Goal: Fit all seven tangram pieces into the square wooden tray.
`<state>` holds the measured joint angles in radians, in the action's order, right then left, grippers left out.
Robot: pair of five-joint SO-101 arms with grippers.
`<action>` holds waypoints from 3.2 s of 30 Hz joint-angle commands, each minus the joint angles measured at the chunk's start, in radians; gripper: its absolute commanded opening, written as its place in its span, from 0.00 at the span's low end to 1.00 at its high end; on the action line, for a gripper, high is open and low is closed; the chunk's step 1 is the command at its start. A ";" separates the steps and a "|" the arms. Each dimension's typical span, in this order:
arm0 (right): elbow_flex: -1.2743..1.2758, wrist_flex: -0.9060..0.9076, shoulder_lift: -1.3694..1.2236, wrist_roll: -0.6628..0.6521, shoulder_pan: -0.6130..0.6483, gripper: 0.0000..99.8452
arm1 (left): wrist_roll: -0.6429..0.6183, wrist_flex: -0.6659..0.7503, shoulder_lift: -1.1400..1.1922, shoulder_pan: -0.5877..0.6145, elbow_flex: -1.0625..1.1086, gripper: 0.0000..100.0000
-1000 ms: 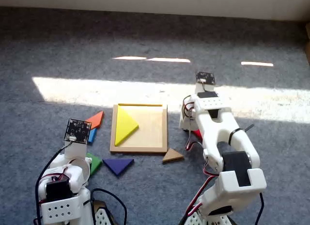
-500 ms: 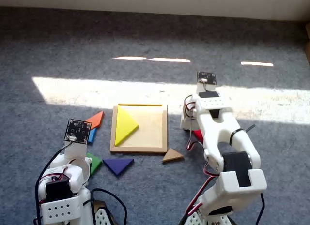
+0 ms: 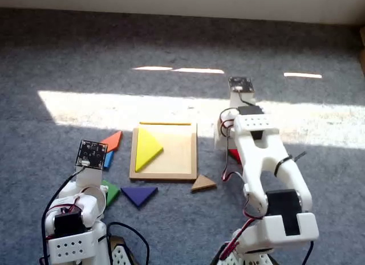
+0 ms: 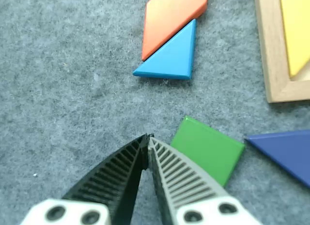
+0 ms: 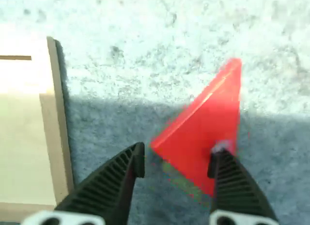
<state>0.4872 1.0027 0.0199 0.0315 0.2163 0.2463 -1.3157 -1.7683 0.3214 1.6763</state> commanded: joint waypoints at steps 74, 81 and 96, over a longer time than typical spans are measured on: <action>-0.453 0.274 -0.401 0.041 -0.016 0.36 | -0.006 -0.006 -0.022 0.012 0.021 0.01; -0.426 0.269 -0.401 0.038 -0.022 0.36 | -0.006 -0.006 -0.022 0.012 0.021 0.01; -0.409 0.266 -0.400 0.011 -0.035 0.36 | -0.006 -0.006 -0.022 0.012 0.021 0.01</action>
<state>0.0852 1.2789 -0.3989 0.0514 0.1903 0.2463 -1.3157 -1.7683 0.3214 1.6763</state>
